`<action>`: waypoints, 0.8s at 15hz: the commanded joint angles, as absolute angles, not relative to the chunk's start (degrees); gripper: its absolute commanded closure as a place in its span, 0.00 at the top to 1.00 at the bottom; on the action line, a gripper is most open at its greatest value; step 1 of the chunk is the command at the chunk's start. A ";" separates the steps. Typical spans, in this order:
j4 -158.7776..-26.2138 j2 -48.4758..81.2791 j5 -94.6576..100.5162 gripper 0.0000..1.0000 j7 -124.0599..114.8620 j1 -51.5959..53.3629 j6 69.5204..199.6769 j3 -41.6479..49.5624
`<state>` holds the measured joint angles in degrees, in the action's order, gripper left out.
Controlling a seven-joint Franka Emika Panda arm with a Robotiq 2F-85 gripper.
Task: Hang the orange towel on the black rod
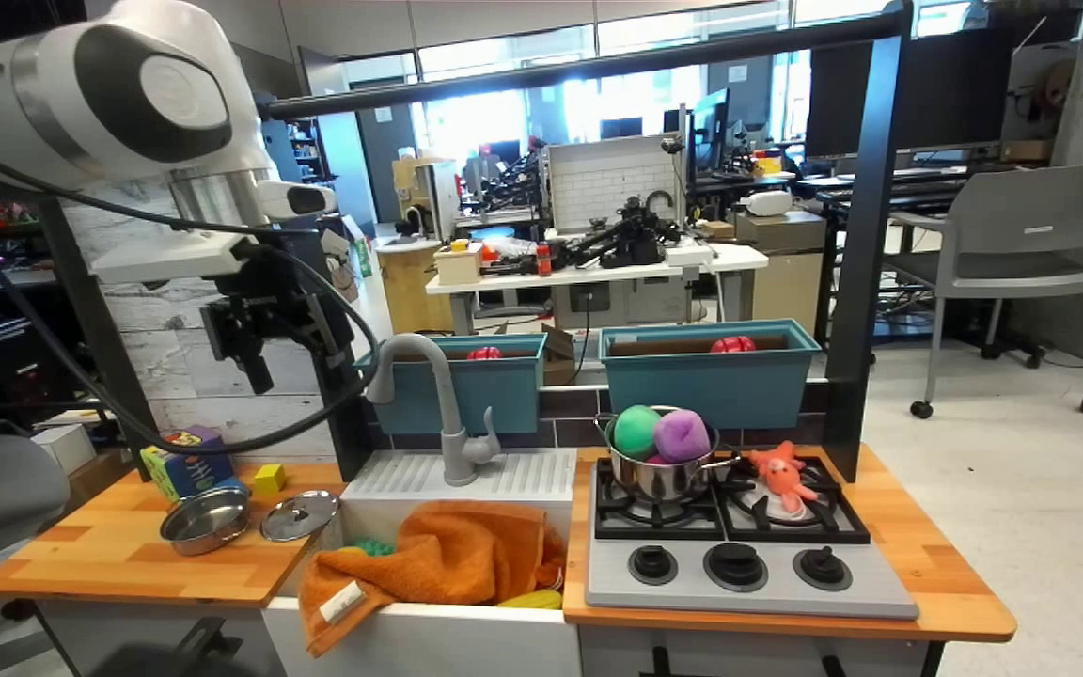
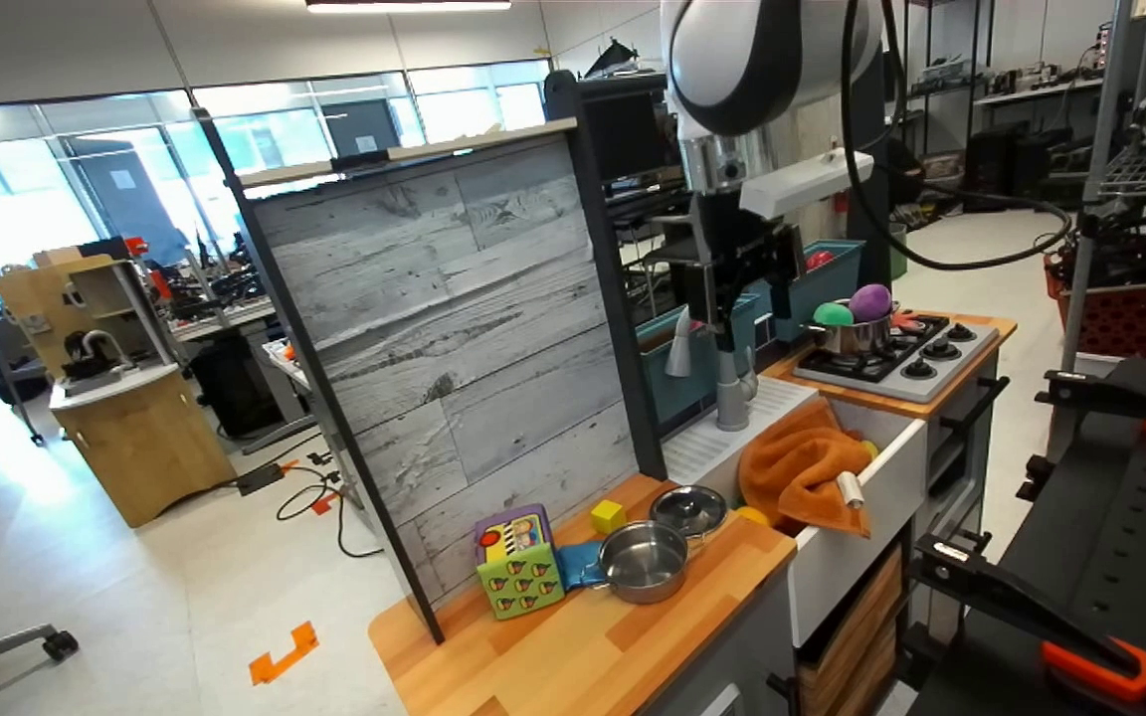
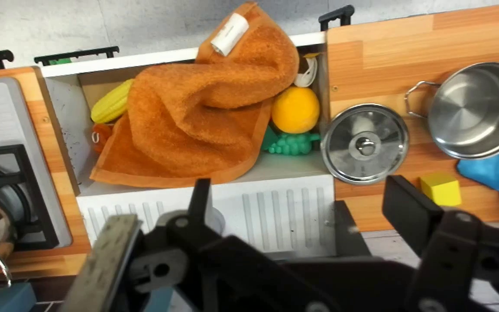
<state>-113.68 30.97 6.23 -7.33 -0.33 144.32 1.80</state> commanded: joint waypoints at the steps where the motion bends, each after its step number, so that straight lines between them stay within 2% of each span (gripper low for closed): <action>1: -103.64 41.54 4.09 1.00 -5.10 -2.88 142.98 3.18; 7: -86.25 59.27 0.45 1.00 -11.10 -3.48 142.16 4.23; 12: -76.89 67.91 -1.66 1.00 -20.15 -0.52 137.38 6.59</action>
<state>-84.33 63.00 0.43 -14.91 -2.99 142.63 3.93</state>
